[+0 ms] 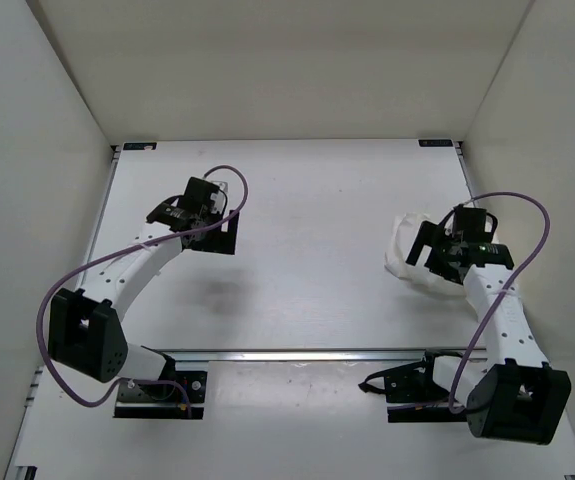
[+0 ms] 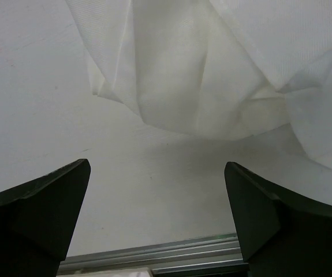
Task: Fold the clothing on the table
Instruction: Grab the skirt from the pile
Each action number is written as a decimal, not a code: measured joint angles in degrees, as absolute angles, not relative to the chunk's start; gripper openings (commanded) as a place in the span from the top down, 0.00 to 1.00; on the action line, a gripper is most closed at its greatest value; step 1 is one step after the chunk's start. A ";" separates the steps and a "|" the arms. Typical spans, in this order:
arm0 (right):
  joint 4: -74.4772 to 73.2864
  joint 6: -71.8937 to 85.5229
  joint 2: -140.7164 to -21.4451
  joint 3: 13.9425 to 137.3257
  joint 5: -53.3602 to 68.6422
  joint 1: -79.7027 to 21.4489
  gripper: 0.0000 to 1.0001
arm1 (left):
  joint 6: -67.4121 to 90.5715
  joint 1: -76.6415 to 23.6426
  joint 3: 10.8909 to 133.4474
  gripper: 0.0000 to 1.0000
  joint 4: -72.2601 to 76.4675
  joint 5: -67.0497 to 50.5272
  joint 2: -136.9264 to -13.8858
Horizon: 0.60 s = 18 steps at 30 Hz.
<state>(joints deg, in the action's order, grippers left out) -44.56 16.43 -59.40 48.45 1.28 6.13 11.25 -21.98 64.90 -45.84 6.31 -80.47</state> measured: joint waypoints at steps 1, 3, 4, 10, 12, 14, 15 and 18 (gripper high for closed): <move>-44.10 16.62 -60.10 48.45 1.15 5.91 0.00 | 11.33 -21.96 64.62 0.01 -45.54 6.55 -80.38; -43.09 17.12 -61.95 48.45 0.49 5.06 0.01 | 11.51 -21.93 63.66 0.01 -45.08 6.68 -79.92; -42.61 17.39 -62.72 48.45 0.23 4.75 0.01 | 11.53 -21.93 63.24 0.01 -44.93 6.72 -79.66; -37.91 18.96 -71.59 48.45 -1.67 3.20 0.01 | 11.44 -21.87 62.37 0.01 -44.66 7.01 -78.02; -35.92 19.51 -75.35 48.45 -2.48 1.98 0.04 | 11.44 -21.87 62.19 0.01 -44.47 6.96 -77.78; -34.00 19.79 -79.57 48.62 -2.76 1.10 0.19 | 11.44 -21.85 61.67 0.01 -44.12 6.63 -77.49; -33.08 19.73 -81.84 48.73 -2.76 0.73 0.26 | 11.44 -21.82 61.34 0.01 -44.07 6.39 -77.34; -32.42 19.55 -87.79 50.92 -3.22 0.54 0.54 | 11.42 -21.43 60.97 0.01 -44.14 5.17 -77.25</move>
<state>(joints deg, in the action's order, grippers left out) -32.42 19.55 -87.79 50.92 -3.22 0.54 11.42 -21.43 60.97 -44.14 5.17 -77.25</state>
